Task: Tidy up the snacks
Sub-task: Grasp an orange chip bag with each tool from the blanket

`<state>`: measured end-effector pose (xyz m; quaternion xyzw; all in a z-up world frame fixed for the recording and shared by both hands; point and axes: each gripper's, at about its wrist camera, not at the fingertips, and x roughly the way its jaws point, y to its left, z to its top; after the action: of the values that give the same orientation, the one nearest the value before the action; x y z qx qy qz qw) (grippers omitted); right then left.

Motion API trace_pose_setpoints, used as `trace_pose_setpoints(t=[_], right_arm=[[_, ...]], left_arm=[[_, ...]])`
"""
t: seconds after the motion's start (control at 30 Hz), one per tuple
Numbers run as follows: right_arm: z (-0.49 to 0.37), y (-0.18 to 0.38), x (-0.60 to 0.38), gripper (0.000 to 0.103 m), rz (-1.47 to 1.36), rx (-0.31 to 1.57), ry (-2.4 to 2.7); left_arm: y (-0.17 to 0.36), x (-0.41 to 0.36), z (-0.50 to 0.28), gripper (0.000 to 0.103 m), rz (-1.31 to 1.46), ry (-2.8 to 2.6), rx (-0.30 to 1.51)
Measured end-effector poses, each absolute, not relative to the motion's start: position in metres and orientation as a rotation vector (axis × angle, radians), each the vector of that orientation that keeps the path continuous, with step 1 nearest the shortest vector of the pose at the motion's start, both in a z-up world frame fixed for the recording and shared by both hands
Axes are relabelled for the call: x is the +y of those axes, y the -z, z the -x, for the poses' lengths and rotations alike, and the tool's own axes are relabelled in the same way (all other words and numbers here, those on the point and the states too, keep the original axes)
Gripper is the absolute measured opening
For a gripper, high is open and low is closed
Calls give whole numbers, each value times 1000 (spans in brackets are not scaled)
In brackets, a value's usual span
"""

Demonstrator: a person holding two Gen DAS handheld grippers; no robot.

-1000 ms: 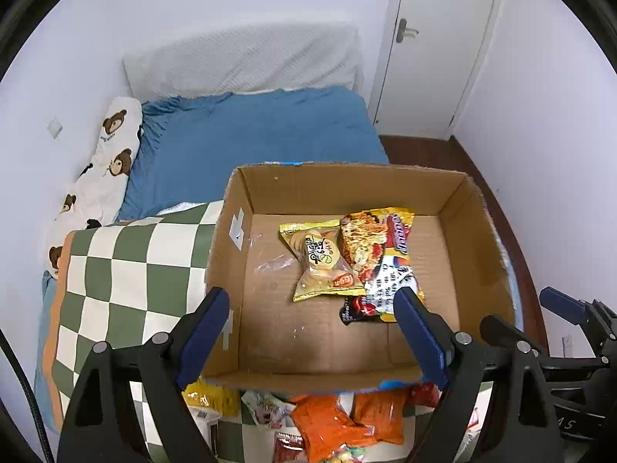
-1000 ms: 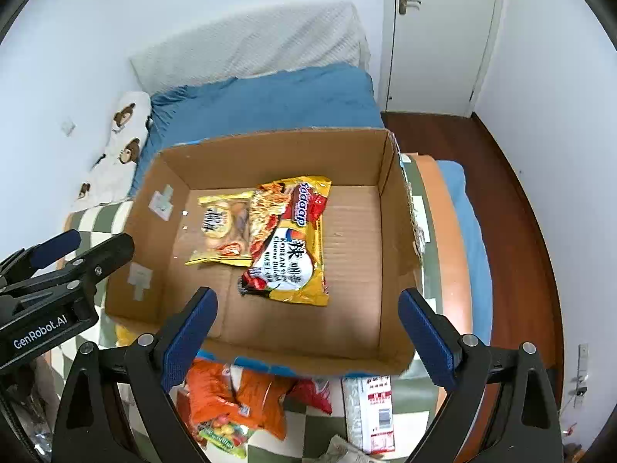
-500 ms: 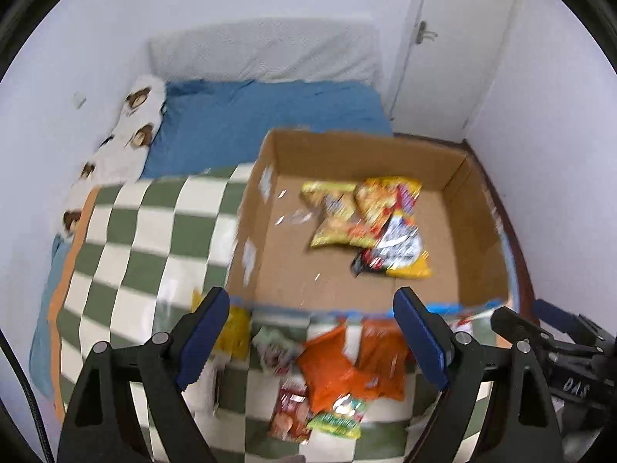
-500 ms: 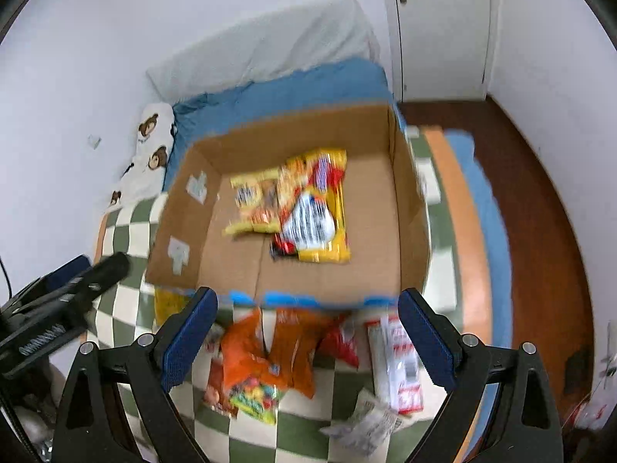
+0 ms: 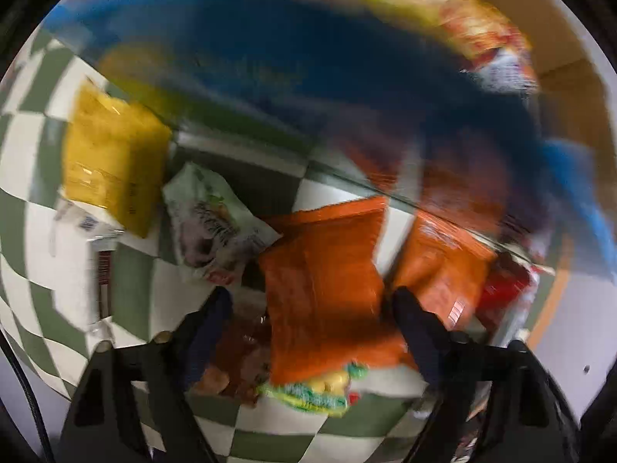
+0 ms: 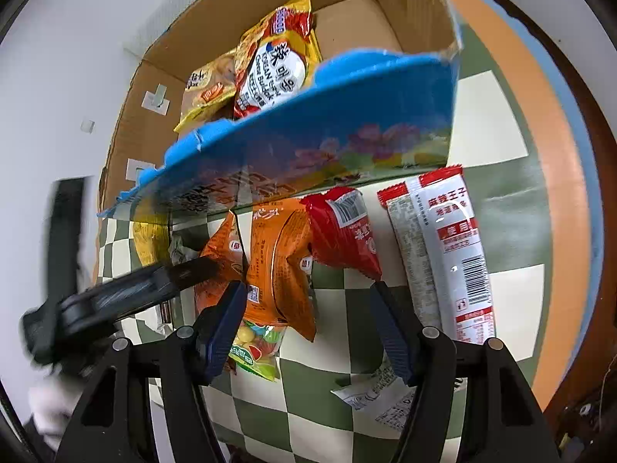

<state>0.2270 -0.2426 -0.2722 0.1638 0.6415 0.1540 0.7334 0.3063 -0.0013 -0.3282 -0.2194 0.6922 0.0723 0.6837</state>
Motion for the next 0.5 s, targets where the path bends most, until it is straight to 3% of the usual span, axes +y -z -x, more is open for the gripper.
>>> trace_pose_setpoints(t=[0.03, 0.07, 0.2, 0.5], right_arm=[[-228, 274, -242, 69, -365, 1415, -342], [-229, 277, -242, 69, -373, 1420, -342], [-238, 285, -232, 69, -384, 1446, -352], [-255, 323, -173, 69, -306, 1534, -279]], left_arm=[[332, -1, -307, 61, 512, -159, 1543], [332, -2, -307, 55, 498, -173, 1529], [325, -6, -294, 45, 395, -180, 1505], [330, 11, -247, 47, 262, -268, 1490]])
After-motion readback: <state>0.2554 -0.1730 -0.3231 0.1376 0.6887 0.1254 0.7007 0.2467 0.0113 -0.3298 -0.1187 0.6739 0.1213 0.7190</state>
